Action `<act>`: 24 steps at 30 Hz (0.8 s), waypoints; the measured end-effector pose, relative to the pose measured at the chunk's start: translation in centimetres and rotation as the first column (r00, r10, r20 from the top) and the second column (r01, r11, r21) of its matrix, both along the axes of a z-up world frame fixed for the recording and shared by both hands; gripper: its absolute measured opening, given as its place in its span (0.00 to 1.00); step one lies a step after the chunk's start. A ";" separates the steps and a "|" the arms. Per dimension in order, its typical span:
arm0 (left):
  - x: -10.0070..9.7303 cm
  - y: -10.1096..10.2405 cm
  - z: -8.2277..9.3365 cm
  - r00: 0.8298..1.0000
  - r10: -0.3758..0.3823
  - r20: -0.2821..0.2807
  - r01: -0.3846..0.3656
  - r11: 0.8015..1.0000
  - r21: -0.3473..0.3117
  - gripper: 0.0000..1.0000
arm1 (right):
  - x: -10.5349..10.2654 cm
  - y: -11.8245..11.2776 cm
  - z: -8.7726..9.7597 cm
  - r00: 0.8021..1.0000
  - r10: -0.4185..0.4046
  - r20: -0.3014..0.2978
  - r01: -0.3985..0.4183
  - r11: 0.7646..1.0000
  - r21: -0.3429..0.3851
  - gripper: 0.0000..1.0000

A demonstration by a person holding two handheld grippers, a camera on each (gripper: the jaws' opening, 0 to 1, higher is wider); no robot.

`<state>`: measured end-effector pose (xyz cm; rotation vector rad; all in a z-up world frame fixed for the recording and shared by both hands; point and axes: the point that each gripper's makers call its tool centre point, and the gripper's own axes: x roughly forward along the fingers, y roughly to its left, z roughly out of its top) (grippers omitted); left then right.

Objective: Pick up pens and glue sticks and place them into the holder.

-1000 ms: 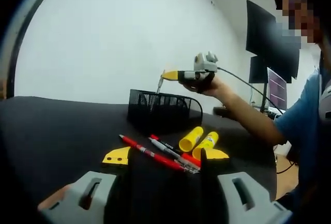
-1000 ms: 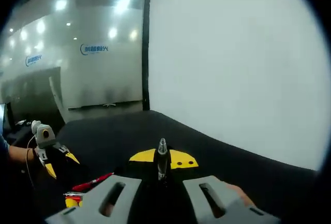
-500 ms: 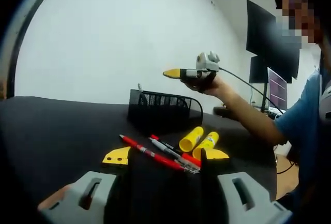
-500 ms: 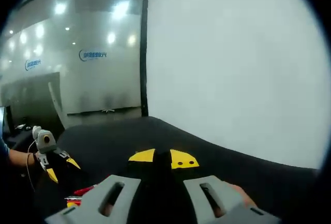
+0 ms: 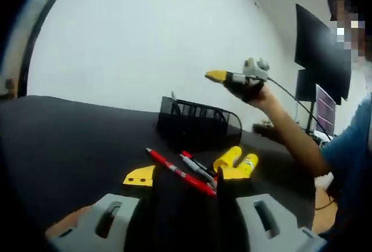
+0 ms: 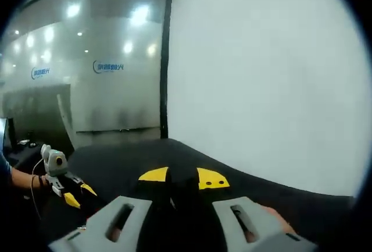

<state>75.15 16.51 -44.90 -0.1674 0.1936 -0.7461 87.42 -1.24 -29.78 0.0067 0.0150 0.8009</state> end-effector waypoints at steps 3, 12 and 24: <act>0.3 0.1 0.1 0.998 0.044 -0.035 -0.045 0.999 -0.019 0.40 | -0.4 -0.1 1.4 0.999 0.016 0.047 -0.018 0.999 0.032 0.21; 0.0 -1.1 -0.3 0.974 0.132 -0.184 -0.135 0.991 -0.001 0.36 | -2.1 -1.8 6.8 0.954 0.023 0.299 -0.056 0.993 0.105 0.37; -0.6 -2.9 -2.3 0.946 0.182 -0.270 -0.162 0.982 0.095 0.33 | -5.6 -1.6 9.3 0.942 0.123 0.313 -0.195 0.957 0.213 0.59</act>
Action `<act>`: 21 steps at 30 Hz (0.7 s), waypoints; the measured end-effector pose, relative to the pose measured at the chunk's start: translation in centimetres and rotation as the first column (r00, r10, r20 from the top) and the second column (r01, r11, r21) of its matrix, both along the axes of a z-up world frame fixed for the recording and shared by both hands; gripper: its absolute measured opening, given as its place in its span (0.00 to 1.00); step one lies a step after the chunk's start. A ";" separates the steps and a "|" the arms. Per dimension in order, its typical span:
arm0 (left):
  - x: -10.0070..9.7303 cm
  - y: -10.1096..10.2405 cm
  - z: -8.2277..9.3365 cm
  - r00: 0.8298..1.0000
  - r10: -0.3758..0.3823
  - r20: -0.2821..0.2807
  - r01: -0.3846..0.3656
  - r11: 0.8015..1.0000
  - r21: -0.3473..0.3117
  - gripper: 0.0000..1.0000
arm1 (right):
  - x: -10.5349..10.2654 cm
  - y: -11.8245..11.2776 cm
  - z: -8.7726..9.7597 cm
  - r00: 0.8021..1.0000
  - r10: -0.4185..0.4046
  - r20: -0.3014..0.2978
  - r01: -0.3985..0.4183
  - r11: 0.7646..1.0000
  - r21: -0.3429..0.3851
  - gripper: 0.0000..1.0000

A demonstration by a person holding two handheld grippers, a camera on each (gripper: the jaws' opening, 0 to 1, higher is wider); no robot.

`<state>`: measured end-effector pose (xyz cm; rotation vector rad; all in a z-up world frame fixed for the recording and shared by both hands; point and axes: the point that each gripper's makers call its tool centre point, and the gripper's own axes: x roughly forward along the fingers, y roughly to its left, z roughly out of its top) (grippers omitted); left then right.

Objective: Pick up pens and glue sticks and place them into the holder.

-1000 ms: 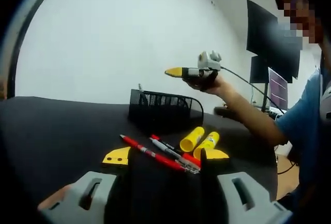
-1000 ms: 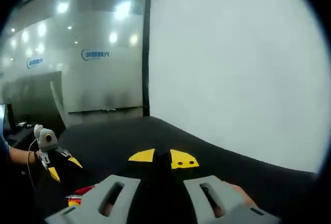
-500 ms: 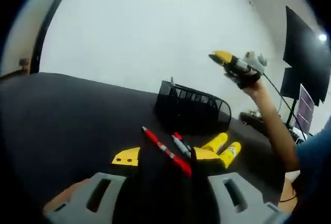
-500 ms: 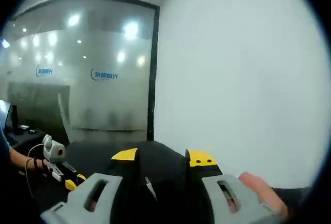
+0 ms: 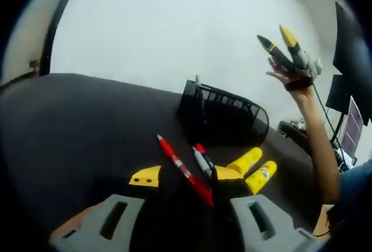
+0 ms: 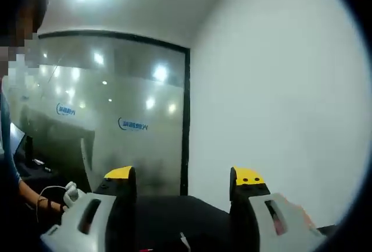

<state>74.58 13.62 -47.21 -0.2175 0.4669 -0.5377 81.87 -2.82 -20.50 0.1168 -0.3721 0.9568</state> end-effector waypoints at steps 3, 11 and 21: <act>-0.2 -0.2 -0.5 0.998 0.017 -0.067 -0.018 1.000 -0.004 0.33 | -0.5 0.5 -0.5 1.000 -0.006 0.023 0.008 0.998 -0.068 0.57; 0.3 -0.9 -0.9 0.992 0.045 -0.119 -0.041 0.999 0.031 0.34 | -3.0 1.7 -2.3 0.994 0.102 0.024 -0.094 0.970 -0.223 0.59; 1.5 -0.6 -1.7 0.988 0.051 -0.148 -0.039 0.996 0.078 0.33 | -5.2 2.3 -7.7 0.991 0.122 -0.049 -0.129 0.832 -0.540 0.56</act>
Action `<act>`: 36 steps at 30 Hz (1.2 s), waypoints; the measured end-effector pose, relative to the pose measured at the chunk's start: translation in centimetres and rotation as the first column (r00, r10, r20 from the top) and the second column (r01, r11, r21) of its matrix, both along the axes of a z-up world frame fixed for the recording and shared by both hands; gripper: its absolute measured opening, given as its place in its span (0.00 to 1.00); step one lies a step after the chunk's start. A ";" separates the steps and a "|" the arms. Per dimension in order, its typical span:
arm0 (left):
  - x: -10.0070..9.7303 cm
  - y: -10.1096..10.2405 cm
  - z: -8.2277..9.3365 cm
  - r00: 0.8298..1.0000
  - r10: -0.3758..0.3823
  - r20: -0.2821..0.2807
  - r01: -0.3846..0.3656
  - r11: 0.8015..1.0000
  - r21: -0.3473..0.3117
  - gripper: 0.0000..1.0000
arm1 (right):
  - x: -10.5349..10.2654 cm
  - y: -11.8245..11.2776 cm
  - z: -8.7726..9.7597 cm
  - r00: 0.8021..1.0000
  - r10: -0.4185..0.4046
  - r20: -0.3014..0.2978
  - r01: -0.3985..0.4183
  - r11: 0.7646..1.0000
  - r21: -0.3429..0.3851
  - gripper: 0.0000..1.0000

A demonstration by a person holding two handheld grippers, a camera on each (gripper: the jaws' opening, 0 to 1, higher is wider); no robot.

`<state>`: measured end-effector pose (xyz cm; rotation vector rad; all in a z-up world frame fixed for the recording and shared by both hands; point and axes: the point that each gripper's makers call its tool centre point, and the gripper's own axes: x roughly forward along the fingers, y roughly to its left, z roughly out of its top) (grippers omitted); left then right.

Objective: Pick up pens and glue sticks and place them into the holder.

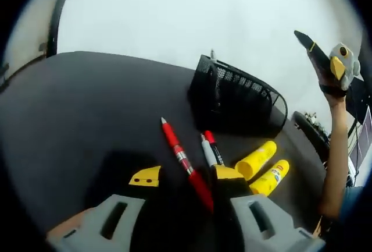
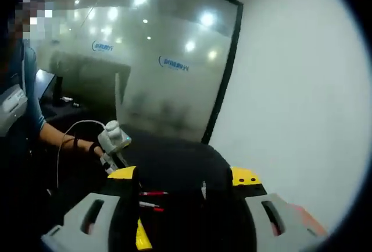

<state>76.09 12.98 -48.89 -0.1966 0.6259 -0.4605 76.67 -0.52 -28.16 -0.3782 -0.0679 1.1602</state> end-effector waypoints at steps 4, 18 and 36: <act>0.0 -0.1 0.0 1.000 0.000 -0.007 0.000 1.000 0.007 0.33 | -0.9 0.2 -1.7 0.999 0.017 -0.027 -0.020 0.994 -0.104 0.56; 1.1 0.5 0.0 1.000 -0.008 -0.020 0.009 0.999 0.047 0.31 | -3.7 0.0 -7.4 0.983 0.041 -0.178 -0.105 0.924 -0.368 0.54; 2.0 0.3 -0.5 1.000 0.010 0.003 -0.011 0.972 0.233 0.26 | -3.8 0.2 -8.5 0.980 0.036 -0.197 -0.119 0.896 -0.428 0.50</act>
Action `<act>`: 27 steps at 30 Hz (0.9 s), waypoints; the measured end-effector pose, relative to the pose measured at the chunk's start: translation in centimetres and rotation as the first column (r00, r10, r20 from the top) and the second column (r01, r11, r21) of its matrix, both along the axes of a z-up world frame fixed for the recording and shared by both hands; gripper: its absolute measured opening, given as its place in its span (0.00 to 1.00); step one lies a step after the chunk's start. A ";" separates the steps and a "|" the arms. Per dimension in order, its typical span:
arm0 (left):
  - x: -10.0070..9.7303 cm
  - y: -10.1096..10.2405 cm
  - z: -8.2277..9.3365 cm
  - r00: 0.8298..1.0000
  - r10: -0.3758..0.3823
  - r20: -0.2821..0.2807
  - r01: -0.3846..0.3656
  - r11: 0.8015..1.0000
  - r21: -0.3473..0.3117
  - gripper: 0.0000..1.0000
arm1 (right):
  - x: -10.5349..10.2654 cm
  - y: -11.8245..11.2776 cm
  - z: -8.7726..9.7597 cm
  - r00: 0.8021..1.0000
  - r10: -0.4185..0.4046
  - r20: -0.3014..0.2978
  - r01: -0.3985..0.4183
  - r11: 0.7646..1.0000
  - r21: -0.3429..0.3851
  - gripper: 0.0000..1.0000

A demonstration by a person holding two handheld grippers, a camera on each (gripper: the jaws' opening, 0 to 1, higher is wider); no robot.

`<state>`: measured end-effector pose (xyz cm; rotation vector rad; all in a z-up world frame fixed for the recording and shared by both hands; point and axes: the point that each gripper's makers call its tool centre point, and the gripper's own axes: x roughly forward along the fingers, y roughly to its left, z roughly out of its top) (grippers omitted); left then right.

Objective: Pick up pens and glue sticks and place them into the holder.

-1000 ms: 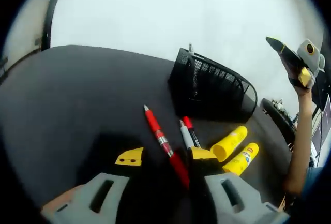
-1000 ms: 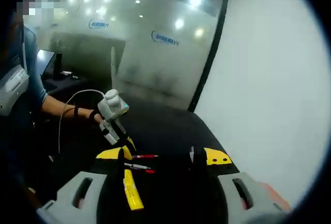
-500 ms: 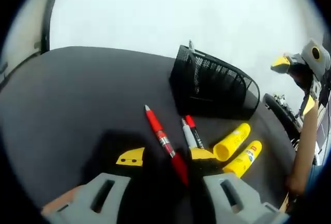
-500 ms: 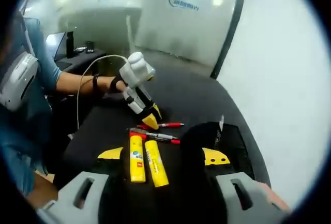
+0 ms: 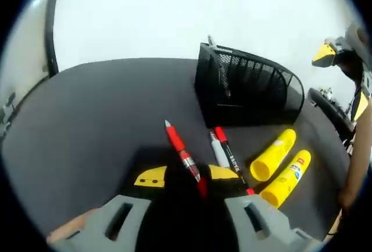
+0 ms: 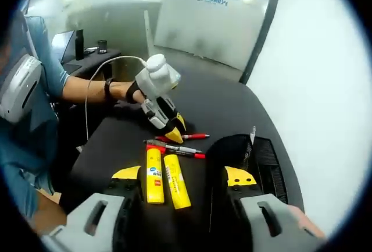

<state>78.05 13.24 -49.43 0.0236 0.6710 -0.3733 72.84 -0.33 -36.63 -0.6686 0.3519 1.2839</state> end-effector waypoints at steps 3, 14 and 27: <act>0.2 0.2 0.1 1.000 0.012 -0.001 -0.012 1.000 0.012 0.18 | 0.0 0.1 0.0 1.000 0.001 0.000 -0.001 1.000 -0.001 0.50; -0.1 0.8 0.3 0.998 0.038 0.045 -0.038 0.999 0.004 0.08 | 0.1 0.2 0.1 1.000 0.005 0.010 -0.006 1.000 0.011 0.50; 0.0 2.0 4.9 0.958 0.110 0.266 -0.093 0.993 -0.077 0.05 | 1.3 0.4 0.4 1.000 -0.002 0.027 0.001 0.999 0.050 0.50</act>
